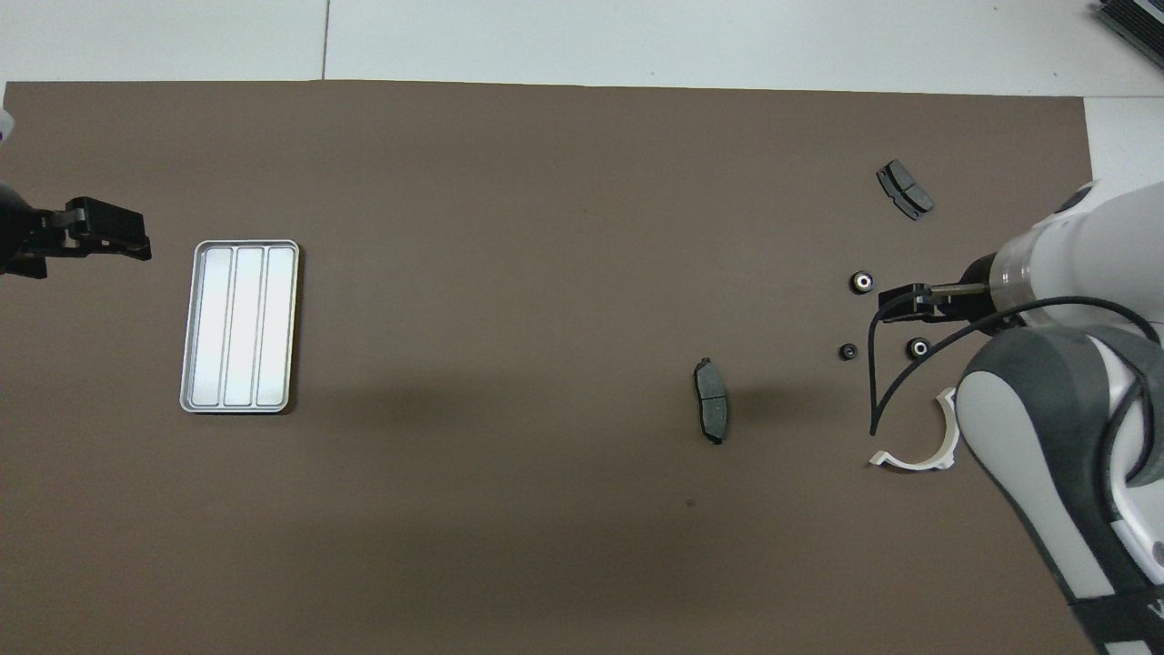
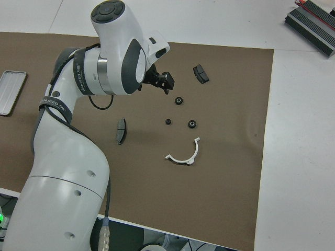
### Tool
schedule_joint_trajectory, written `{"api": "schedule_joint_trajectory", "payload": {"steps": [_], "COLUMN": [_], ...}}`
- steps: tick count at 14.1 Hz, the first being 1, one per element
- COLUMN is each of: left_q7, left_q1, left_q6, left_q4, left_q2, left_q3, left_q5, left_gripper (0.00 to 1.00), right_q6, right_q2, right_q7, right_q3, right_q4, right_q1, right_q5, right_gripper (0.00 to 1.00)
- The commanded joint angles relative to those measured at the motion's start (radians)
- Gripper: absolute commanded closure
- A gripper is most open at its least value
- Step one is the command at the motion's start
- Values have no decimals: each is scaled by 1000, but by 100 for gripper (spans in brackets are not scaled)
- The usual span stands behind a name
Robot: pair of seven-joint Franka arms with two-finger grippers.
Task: Pick bearing gear from pile to tray
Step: 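Lower the right gripper onto a small black gear near the pile, then close the right gripper on the black gear and lift it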
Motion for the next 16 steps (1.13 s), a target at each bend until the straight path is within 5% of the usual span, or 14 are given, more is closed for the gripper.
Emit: {"api": "schedule_joint_trajectory", "payload": {"steps": [1, 11, 16], "left_q7": [5, 6, 6], "left_q1": [10, 10, 10], "left_q6": [-13, -15, -15], "left_q4": [-13, -13, -13], "left_q2": [-19, -21, -21], "left_q3": [-4, -4, -6], "left_q5": [4, 4, 4], "left_gripper": [0, 0, 0], "right_q6": [111, 420, 447], "right_q2": [-3, 154, 200], "right_q7": [-41, -67, -64], "right_q3": [3, 3, 3], "right_q4": [-103, -213, -216], "right_q1": [-15, -41, -35], "right_q5": [20, 20, 20], "right_gripper": [0, 0, 0]}}
